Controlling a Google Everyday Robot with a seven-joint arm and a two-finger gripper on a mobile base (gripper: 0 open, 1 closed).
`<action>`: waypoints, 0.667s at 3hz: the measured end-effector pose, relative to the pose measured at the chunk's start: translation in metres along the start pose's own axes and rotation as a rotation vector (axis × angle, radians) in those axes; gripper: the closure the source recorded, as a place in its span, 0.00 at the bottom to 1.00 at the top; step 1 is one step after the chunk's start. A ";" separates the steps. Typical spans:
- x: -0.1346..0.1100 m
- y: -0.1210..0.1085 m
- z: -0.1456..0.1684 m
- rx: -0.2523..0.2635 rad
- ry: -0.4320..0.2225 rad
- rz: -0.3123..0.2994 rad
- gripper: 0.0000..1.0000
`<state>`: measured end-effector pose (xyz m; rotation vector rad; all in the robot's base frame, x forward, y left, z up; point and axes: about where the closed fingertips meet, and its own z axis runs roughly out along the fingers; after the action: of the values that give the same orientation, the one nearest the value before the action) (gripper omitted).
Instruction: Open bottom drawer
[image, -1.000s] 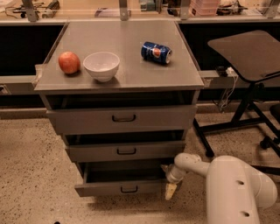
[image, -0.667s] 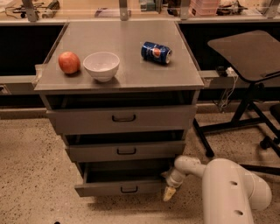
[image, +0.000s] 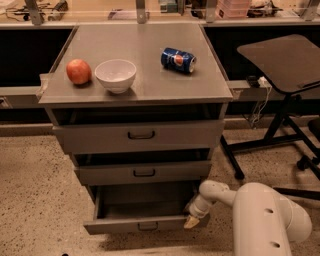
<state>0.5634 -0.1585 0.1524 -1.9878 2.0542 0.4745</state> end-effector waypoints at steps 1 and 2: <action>-0.019 0.022 0.001 -0.026 0.001 -0.040 0.31; -0.026 0.060 0.013 -0.093 -0.003 -0.061 0.08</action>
Offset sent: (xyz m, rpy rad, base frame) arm -0.0185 0.0157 0.0070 0.0016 0.0069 0.0408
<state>0.5038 -0.1281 0.1543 -2.0937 1.9981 0.5692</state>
